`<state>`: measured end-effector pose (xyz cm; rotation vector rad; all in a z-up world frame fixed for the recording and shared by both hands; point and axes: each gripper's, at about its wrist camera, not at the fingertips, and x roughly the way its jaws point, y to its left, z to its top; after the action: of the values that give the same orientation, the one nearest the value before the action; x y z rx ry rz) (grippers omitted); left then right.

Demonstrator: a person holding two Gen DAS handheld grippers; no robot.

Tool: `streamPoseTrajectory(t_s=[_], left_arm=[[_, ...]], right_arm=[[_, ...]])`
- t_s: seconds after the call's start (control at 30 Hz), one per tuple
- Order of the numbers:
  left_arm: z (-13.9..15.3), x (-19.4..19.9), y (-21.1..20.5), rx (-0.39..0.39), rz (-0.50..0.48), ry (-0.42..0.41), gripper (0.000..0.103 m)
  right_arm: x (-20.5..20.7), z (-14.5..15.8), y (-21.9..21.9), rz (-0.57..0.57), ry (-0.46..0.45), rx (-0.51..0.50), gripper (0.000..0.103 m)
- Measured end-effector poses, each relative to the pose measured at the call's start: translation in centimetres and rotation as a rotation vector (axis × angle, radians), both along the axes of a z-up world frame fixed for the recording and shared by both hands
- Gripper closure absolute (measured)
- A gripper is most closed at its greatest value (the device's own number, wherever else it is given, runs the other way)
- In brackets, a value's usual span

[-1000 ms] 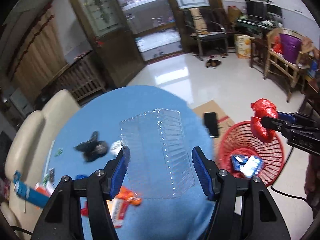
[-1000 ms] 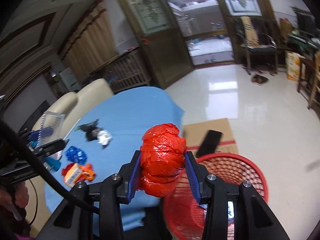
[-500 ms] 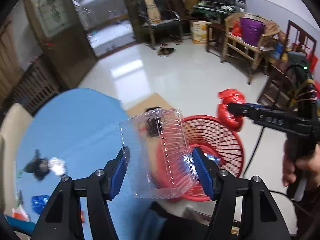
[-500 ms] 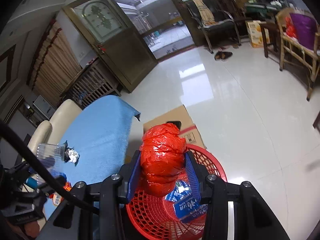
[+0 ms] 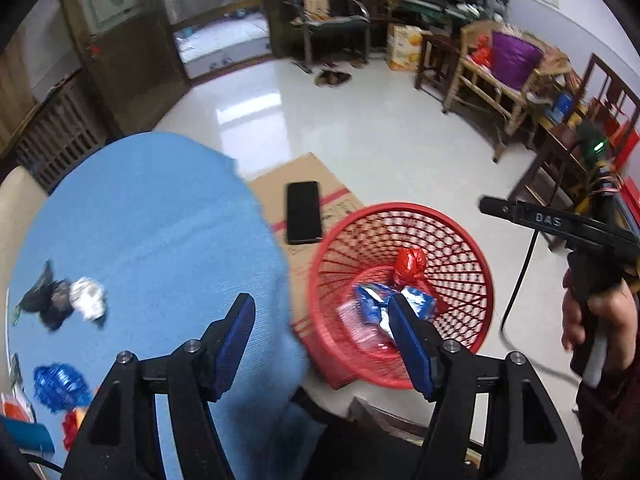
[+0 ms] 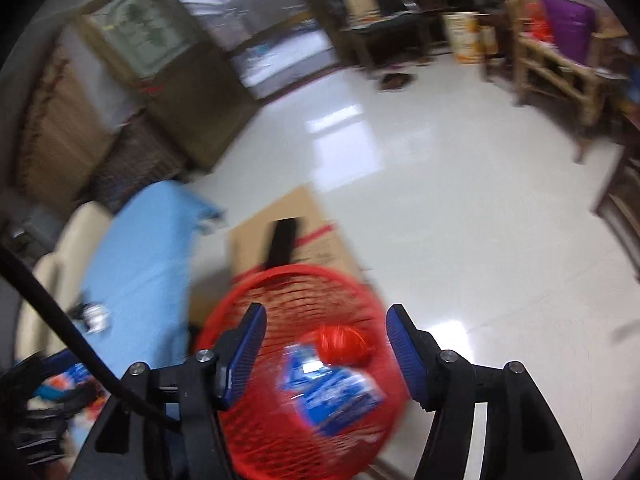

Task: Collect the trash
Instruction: 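Drop red bag and clear tray into red basket with both grippers, then move both grippers back over table toward yellow box and orange packet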

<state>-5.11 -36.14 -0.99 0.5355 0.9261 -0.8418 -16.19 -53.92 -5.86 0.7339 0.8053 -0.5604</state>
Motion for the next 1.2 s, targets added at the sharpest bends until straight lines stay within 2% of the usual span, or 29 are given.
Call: streamPoseTrajectory(t_s=[0.1,0.23,0.3,0.4,0.57,0.77,0.87,0.93,1.07,1.2], left_arm=[[0.8,0.5,4.2,-0.004,0.067,-0.072,0.034],[1.3,1.3,10.1,-0.002,0.184,-0.125,0.034],[1.4,1.8,13.2,-0.007,0.25,-0.129,0.033],[1.5,2.9,17.9,-0.027,0.363,-0.12,0.033],[1.5,4.2,24.5,-0.074,0.527,-0.104,0.033],[1.9,4.7,29.3,-0.106,0.631,-0.127,0.033],[1.6,5.5,32.0,-0.125,0.68,-0.126,0.033],[1.2,5.7,33.7,-0.141,0.716,-0.113,0.033],[-0.1,6.0,36.1,-0.16,0.762,-0.08,0.033],[-1.4,5.6,37.0,-0.165,0.766,-0.05,0.033]], right_arm=[[-1.4,-3.3,-2.1,-0.087,0.027,0.139,0.037],[-1.6,-6.9,-2.4,-0.119,0.023,0.293,0.037],[-0.9,-7.5,-1.6,-0.104,0.037,0.315,0.035],[-0.1,-7.5,0.2,-0.088,0.07,0.284,0.035],[1.0,-7.5,2.5,-0.037,0.079,0.319,0.035],[1.5,-5.7,2.7,-0.051,0.087,0.278,0.035],[1.5,-2.9,2.7,-0.09,0.112,0.134,0.035],[1.5,-1.1,3.1,-0.087,0.093,0.081,0.035],[3.6,1.9,5.7,0.02,0.005,0.079,0.035],[8.2,3.5,11.1,0.207,-0.052,0.087,0.035]])
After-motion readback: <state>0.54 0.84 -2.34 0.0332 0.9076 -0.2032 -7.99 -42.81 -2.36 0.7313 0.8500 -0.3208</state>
